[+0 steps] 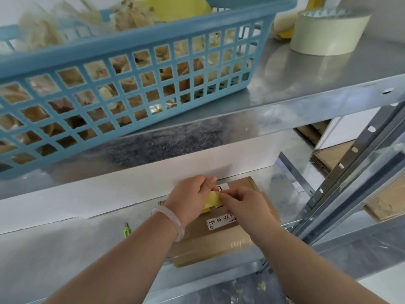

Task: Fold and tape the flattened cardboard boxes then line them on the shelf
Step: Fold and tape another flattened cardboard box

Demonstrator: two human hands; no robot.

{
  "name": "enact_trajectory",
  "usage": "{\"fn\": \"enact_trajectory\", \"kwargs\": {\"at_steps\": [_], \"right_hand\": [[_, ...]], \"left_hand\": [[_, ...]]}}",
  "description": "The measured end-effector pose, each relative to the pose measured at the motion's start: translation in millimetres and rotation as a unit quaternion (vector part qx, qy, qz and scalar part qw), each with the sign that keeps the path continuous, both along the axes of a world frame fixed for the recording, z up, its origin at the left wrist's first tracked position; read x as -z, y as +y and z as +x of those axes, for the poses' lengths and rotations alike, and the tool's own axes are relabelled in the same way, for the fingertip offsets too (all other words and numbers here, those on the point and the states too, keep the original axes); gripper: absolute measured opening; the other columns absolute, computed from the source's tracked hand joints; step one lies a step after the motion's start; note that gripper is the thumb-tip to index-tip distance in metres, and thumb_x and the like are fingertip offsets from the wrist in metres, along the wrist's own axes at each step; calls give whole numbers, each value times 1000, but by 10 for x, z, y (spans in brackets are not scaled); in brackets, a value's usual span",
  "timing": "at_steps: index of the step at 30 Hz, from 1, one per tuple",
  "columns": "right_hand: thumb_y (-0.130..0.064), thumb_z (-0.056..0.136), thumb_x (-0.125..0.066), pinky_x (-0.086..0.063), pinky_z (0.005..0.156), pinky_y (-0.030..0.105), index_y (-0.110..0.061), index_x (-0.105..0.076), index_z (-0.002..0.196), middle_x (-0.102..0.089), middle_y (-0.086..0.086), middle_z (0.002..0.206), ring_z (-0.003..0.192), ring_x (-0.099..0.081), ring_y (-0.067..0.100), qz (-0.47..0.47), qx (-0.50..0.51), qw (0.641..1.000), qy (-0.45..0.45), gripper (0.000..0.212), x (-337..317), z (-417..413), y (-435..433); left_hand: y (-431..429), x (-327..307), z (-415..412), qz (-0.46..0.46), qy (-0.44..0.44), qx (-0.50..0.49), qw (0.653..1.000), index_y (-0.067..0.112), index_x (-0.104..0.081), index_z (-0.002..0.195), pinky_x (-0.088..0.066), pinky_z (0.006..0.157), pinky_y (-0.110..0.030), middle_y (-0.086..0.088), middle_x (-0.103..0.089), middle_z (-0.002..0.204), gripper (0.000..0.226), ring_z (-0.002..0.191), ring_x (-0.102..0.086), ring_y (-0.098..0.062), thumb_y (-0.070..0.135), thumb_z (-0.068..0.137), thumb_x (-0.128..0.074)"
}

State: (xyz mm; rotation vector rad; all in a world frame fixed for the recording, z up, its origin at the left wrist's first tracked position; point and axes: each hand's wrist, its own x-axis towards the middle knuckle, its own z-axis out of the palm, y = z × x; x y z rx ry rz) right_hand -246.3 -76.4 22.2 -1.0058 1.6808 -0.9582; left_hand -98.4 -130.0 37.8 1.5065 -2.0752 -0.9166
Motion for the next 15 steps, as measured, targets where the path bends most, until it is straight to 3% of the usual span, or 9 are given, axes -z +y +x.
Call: {"fn": "enact_trajectory", "kwargs": {"at_steps": [4,8,11,13,15], "right_hand": [[-28,90,-64,-57,81,44,-21,-70,85,-72,7,89,80,-68,24,7,-11,1000,-5,10,-22,-10,-11],[-28,96,-55,-51,67,27,-18,-64,93,-70,4,91,85,-68,25,-10,-48,998,39,14,-94,-24,-11],[-20,98,-53,-45,55,10,-11,-61,94,-69,3,87,79,-67,18,-52,-32,998,-2,13,-145,-61,14],[-14,98,-53,-52,63,17,-6,-60,92,-70,6,84,79,-67,19,-58,-11,996,-62,13,-120,-56,36],[-12,96,-55,-59,78,37,-1,-60,91,-68,6,81,79,-66,19,-57,9,991,-124,13,-78,-42,49]], "left_hand": [[39,-17,-10,-33,-19,8,999,28,-69,86,-49,73,-31,12,-69,79,36,74,-61,-5,47,97,-40],[26,-51,-22,-22,-13,-13,1000,25,-71,87,-35,54,-20,31,-56,53,36,50,-50,7,43,98,-43],[-19,-85,-26,-17,-7,-22,1000,28,-72,81,-37,55,-18,20,-63,58,37,49,-51,4,47,97,-44],[-26,-101,-48,-21,-21,-20,999,30,-73,79,-39,56,-26,11,-61,53,40,47,-48,-2,51,95,-43],[-17,-104,-81,-28,-40,-21,999,28,-74,81,-41,58,-28,9,-51,43,43,48,-47,-4,53,95,-42]]}}
